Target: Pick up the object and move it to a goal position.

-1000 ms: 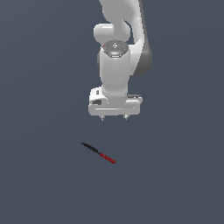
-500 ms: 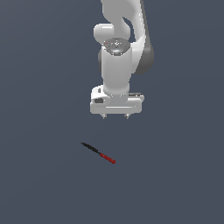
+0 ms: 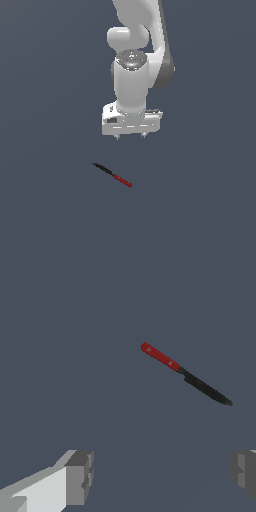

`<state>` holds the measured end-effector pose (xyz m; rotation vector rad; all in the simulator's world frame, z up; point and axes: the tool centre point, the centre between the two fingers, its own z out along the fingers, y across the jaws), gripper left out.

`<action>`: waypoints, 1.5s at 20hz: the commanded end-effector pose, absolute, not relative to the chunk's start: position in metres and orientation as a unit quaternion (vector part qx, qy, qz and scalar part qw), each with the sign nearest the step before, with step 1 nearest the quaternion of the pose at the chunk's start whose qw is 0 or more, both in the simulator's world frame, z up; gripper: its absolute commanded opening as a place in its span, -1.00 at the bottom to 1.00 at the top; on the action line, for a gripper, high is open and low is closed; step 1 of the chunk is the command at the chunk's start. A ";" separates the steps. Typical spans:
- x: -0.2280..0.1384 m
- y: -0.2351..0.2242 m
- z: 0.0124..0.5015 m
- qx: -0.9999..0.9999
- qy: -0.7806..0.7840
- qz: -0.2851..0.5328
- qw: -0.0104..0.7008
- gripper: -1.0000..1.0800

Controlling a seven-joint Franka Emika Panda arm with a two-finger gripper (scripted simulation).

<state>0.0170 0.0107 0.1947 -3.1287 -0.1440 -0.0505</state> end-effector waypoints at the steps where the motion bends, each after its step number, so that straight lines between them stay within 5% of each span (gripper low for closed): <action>1: 0.021 0.008 0.190 -0.998 -0.065 -0.015 0.003 0.92; 30: 0.083 -0.052 0.094 -0.916 -0.402 -0.001 -0.004 0.92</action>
